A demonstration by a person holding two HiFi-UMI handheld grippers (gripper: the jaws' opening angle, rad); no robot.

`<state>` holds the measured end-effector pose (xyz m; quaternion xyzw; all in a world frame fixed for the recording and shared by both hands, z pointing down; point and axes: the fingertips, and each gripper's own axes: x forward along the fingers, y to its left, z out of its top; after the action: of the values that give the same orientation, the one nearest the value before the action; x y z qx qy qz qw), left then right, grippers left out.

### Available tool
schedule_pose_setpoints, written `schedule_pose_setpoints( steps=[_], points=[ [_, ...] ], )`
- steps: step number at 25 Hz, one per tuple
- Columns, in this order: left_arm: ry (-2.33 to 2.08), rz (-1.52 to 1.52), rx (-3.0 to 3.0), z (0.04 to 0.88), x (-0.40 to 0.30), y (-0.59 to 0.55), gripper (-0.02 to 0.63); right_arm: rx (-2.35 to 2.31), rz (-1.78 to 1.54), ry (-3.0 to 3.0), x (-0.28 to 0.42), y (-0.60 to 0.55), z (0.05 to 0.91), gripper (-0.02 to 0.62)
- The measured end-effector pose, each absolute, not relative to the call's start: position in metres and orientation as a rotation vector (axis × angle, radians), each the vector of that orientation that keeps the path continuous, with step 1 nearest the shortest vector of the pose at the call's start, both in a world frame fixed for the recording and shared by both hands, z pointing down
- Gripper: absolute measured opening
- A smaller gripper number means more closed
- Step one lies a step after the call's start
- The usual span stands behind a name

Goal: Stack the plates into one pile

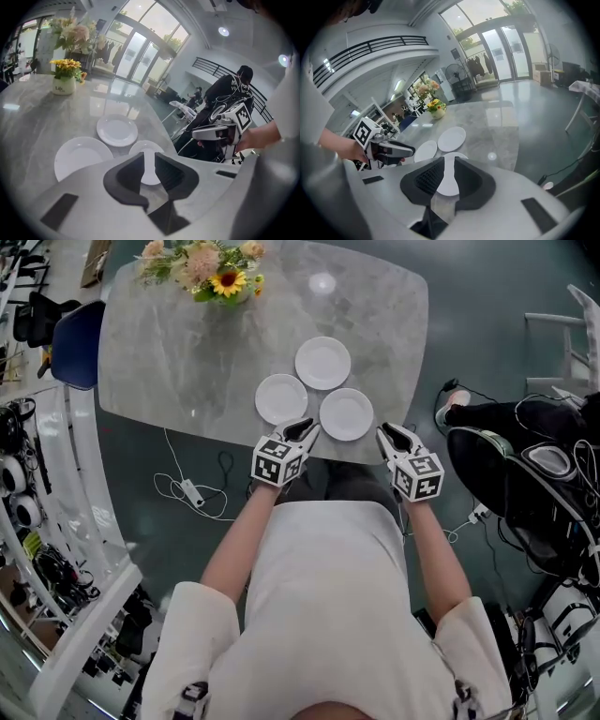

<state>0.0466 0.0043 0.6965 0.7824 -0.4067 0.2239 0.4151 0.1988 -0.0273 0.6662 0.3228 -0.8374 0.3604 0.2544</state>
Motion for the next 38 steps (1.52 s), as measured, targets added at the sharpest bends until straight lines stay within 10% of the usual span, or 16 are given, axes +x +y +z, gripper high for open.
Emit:
schedule_pose_setpoints(
  steps=[38],
  points=[
    [-1.108, 0.305, 1.444, 0.827, 0.049, 0.021, 0.051, 0.872, 1.599, -2.016, 0.190, -0.029, 0.811, 0.051]
  ],
)
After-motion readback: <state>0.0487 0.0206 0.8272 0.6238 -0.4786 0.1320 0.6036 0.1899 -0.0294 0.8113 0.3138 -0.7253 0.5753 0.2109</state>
